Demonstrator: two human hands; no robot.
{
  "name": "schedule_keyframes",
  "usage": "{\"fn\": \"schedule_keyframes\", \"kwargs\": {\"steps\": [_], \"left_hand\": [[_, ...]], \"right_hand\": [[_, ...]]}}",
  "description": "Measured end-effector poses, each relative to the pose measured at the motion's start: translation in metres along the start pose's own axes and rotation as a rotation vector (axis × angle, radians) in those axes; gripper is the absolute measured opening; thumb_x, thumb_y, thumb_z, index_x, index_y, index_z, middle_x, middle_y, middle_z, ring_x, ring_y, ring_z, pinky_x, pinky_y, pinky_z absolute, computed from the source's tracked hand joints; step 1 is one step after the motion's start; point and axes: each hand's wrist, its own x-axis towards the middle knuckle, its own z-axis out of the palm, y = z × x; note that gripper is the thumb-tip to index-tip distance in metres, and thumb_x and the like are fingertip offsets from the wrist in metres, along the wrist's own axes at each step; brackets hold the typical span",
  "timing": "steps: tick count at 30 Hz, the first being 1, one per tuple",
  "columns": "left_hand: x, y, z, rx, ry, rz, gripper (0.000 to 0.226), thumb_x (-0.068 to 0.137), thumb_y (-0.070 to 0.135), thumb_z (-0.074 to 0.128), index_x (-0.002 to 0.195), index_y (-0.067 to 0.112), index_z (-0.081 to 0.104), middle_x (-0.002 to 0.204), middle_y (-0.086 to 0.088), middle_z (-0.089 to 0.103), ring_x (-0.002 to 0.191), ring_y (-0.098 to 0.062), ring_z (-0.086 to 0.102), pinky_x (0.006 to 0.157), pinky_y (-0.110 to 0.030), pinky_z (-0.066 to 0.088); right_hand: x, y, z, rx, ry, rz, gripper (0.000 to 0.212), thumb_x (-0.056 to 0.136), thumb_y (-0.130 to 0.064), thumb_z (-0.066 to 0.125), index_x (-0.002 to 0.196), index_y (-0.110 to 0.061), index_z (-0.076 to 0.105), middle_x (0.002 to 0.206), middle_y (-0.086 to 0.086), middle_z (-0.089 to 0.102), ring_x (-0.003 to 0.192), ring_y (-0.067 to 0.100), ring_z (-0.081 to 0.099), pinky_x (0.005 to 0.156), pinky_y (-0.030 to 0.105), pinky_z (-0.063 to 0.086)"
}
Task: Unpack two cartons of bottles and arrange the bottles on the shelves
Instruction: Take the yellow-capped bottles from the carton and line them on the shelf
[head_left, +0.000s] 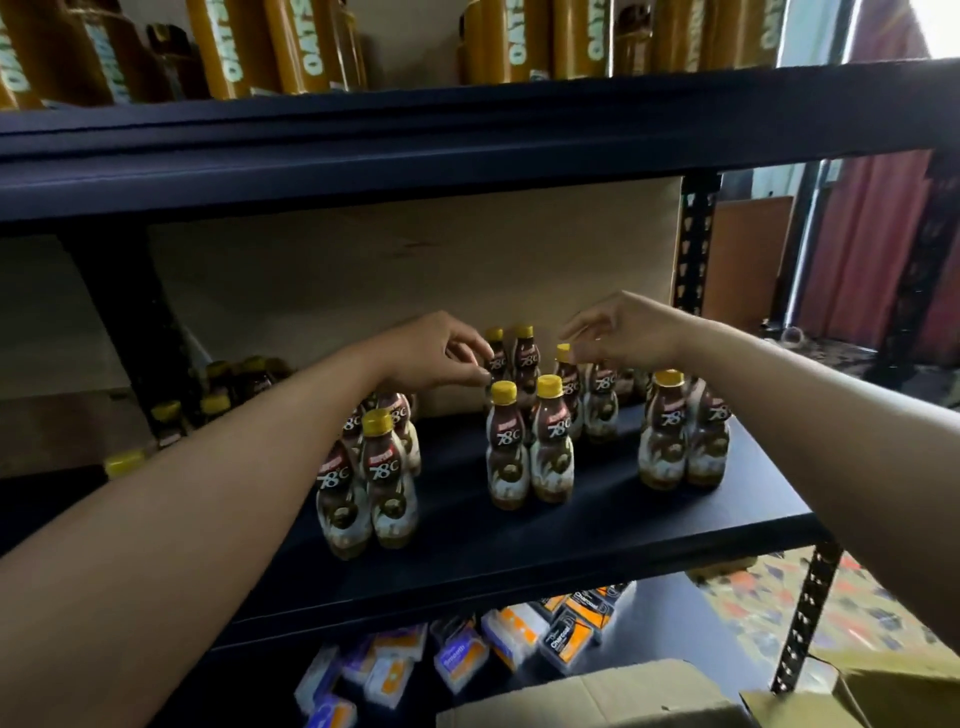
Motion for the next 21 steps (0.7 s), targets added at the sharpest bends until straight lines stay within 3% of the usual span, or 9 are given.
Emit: {"fn": "schedule_keyframes", "kwargs": {"steps": [3,5,8,10,14,18,21], "left_hand": [[0.01,0.003,0.012,0.006,-0.059,-0.064,0.046,0.089,0.039,0.072,0.132,0.028,0.06,0.121,0.006,0.068,0.111,-0.006,0.062,0.102,-0.038,0.05],[0.017,0.004,0.021,0.018,-0.086,-0.102,0.051,0.09,0.039,0.072,0.136,0.026,0.057,0.125,0.004,0.068,0.112,-0.008,0.062,0.104,-0.04,0.049],[0.023,0.004,0.034,0.037,-0.092,-0.147,0.051,0.089,0.035,0.074,0.137,0.027,0.058,0.127,0.002,0.067,0.114,-0.012,0.062,0.104,-0.042,0.049],[0.026,0.003,0.042,0.047,-0.067,-0.162,0.049,0.089,0.032,0.075,0.136,0.027,0.06,0.126,0.003,0.067,0.113,-0.012,0.062,0.104,-0.041,0.05],[0.029,0.002,0.05,0.022,0.01,-0.157,0.039,0.091,0.028,0.073,0.129,0.024,0.066,0.121,0.004,0.068,0.111,-0.012,0.062,0.104,-0.04,0.05],[0.031,0.005,0.051,-0.014,-0.003,-0.139,0.037,0.09,0.029,0.074,0.126,0.027,0.067,0.119,0.007,0.069,0.11,-0.009,0.062,0.103,-0.04,0.05],[0.031,0.007,0.051,-0.039,-0.024,-0.122,0.036,0.089,0.029,0.075,0.125,0.027,0.067,0.118,0.009,0.069,0.111,-0.007,0.062,0.103,-0.038,0.051]], "right_hand": [[0.003,0.012,0.01,-0.043,-0.075,-0.009,0.042,0.085,-0.041,0.08,0.126,-0.035,0.069,0.112,-0.014,0.072,0.101,0.003,0.066,0.089,0.029,0.051],[0.006,0.016,0.022,-0.067,-0.132,-0.015,0.051,0.086,-0.042,0.079,0.134,-0.035,0.063,0.119,-0.012,0.07,0.107,0.006,0.065,0.095,0.029,0.051],[0.01,0.021,0.044,-0.084,-0.154,-0.041,0.058,0.086,-0.041,0.079,0.14,-0.033,0.058,0.122,-0.005,0.067,0.109,0.013,0.063,0.092,0.029,0.051],[0.012,0.026,0.054,-0.093,-0.099,-0.063,0.055,0.086,-0.041,0.079,0.138,-0.034,0.06,0.119,-0.002,0.066,0.108,0.017,0.063,0.093,0.034,0.053],[0.016,0.034,0.058,-0.049,-0.049,-0.081,0.05,0.085,-0.038,0.081,0.132,-0.035,0.065,0.114,-0.005,0.067,0.105,0.015,0.063,0.086,0.03,0.052],[0.016,0.041,0.055,-0.017,-0.055,-0.1,0.051,0.082,-0.038,0.084,0.13,-0.036,0.067,0.116,-0.003,0.07,0.107,0.015,0.065,0.096,0.039,0.055],[0.015,0.044,0.053,-0.033,-0.061,-0.131,0.049,0.082,-0.04,0.083,0.128,-0.039,0.067,0.114,-0.004,0.07,0.104,0.014,0.066,0.095,0.042,0.056]]}}
